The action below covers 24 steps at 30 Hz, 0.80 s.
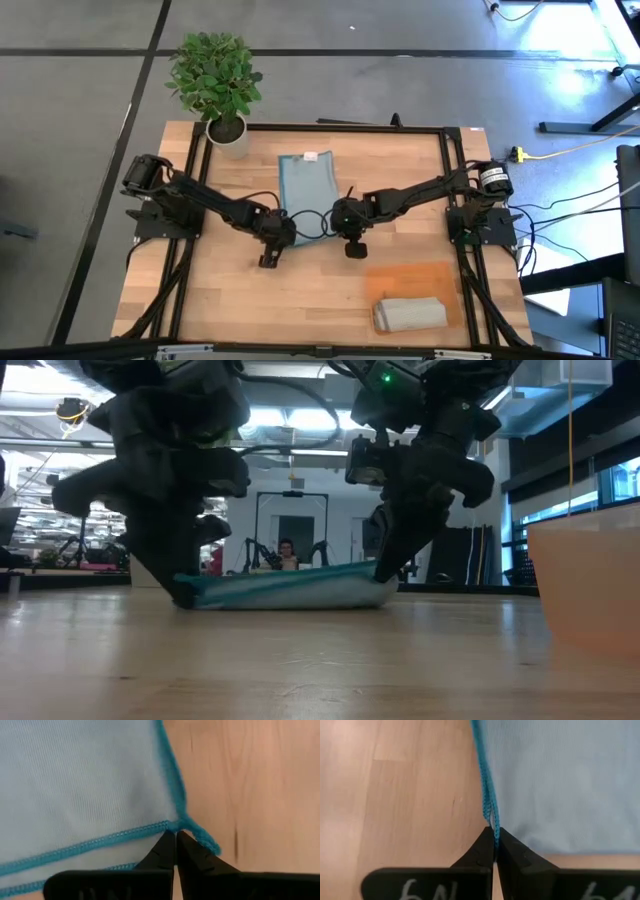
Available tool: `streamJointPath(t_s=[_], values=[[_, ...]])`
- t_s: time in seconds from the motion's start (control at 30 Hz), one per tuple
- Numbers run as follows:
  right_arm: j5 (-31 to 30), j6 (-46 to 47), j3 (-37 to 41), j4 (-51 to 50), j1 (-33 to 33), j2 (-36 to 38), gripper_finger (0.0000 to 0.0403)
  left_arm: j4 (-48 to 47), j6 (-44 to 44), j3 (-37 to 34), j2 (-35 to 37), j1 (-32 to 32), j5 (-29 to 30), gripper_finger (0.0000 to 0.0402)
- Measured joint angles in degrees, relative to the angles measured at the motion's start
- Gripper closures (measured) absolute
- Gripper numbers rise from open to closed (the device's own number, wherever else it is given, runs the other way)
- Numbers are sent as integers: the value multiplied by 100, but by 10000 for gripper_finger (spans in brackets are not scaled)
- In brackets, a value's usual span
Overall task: Roll microfiber towels into tight, uniform cylinder then place into a basket
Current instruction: Roll the light blue microfiber towel
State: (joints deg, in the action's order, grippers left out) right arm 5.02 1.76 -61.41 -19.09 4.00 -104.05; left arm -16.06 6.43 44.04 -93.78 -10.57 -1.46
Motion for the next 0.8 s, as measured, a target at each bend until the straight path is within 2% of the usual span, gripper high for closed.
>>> streamJointPath(t_s=[0.2,0.43,0.8], values=[[243,346,-4,-160,-89,0,396,-742,175,377,-13,245,-471,401],[419,697,-30,-280,-204,0,396,-1028,603,632,-13,503,-442,401],[380,886,-732,-1064,-619,0,397,-1805,843,1140,-3,807,-379,402]])
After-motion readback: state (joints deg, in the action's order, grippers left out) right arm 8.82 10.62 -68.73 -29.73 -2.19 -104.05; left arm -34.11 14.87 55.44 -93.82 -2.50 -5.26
